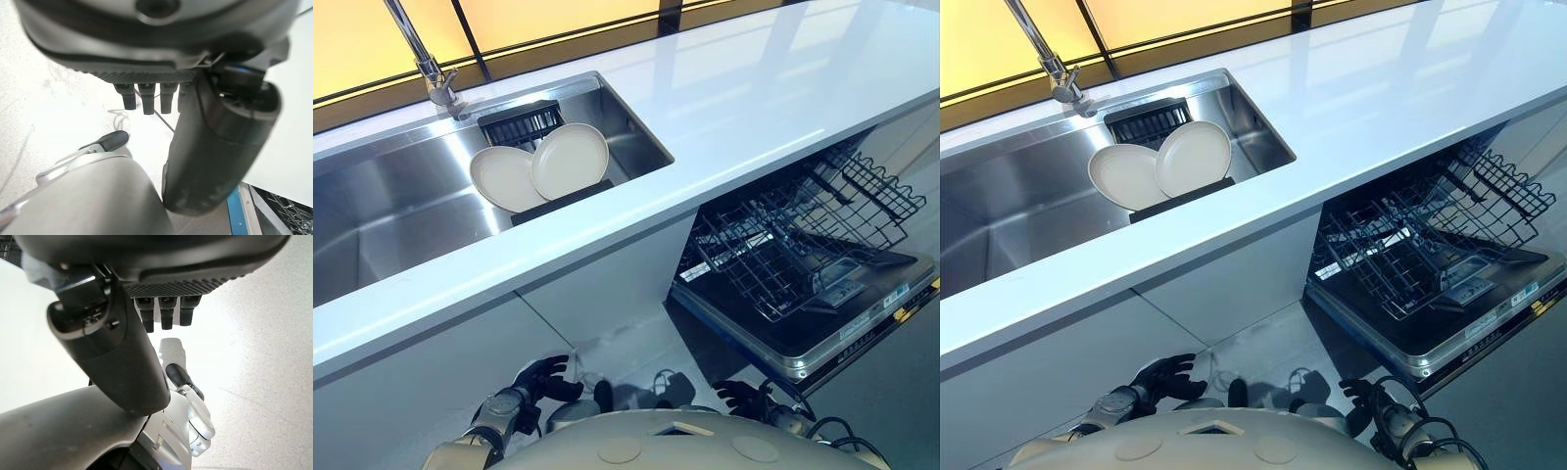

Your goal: Pick up plates and place into dishwasher.

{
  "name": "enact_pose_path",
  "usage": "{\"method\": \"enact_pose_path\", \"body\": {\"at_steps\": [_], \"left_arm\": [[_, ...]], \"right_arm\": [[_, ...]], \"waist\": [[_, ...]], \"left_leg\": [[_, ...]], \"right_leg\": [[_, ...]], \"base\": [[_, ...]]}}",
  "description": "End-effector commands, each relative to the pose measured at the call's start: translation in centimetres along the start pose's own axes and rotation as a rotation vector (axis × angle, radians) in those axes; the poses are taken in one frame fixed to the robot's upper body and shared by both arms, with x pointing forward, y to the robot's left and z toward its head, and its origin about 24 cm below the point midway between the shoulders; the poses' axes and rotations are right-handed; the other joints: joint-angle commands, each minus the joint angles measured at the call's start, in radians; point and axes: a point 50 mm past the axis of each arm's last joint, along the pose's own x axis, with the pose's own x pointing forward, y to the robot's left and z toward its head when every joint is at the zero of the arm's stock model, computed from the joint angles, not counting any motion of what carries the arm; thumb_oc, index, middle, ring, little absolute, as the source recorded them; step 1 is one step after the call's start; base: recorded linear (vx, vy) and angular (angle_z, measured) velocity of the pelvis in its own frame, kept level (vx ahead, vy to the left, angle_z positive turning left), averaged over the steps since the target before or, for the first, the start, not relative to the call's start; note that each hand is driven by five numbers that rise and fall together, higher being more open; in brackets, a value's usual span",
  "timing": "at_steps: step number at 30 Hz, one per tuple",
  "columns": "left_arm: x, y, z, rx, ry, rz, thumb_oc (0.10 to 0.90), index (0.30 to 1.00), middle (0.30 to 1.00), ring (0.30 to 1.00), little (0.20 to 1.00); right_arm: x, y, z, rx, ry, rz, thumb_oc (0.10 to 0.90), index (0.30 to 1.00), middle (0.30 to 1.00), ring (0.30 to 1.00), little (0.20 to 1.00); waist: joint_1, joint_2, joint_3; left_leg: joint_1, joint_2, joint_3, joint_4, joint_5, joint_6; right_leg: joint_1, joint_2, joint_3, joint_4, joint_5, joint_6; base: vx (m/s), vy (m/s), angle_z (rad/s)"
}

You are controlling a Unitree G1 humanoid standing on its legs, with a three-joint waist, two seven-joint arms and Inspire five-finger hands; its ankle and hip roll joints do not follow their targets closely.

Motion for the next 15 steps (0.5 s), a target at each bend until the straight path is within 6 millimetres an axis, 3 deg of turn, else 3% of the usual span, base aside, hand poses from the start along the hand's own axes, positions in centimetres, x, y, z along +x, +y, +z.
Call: {"method": "enact_pose_path", "body": {"at_steps": [1, 11, 15], "left_arm": [[0.2, -0.4, 0.1, 0.009, 0.01, -0.024, 0.8, 0.9, 0.9, 0.9, 0.9], [0.1, -0.5, 0.2, -0.006, -0.009, -0.062, 0.8, 0.9, 0.9, 0.9, 0.9], [0.2, -0.8, 1.5, 0.095, -0.113, -0.076, 0.8, 0.9, 0.9, 0.9, 0.9]], "right_arm": [[0.5, -0.4, 2.0, -0.024, -0.064, 0.012, 0.8, 0.9, 0.9, 0.9, 0.9], [0.4, -0.3, 1.8, -0.025, -0.063, 0.014, 0.8, 0.9, 0.9, 0.9, 0.9], [0.4, -0.5, 1.9, -0.024, -0.066, 0.012, 0.8, 0.9, 0.9, 0.9, 0.9]], "waist": [[0.013, 0.007, 0.002], [0.015, 0.007, 0.001], [0.014, 0.009, 0.003]], "left_leg": [[0.024, -0.023, 0.038, 0.021, -0.125, 0.008], [0.023, -0.024, 0.038, 0.02, -0.124, 0.007], [0.022, -0.023, 0.039, 0.02, -0.125, 0.006]], "right_leg": [[-0.092, -0.021, -0.018, 0.088, -0.036, 0.051], [-0.09, -0.022, -0.018, 0.086, -0.036, 0.051], [-0.093, -0.022, -0.018, 0.088, -0.035, 0.051]], "base": [[0.0, 0.0, 0.0], [0.0, 0.0, 0.0], [0.0, 0.0, 0.0]]}}
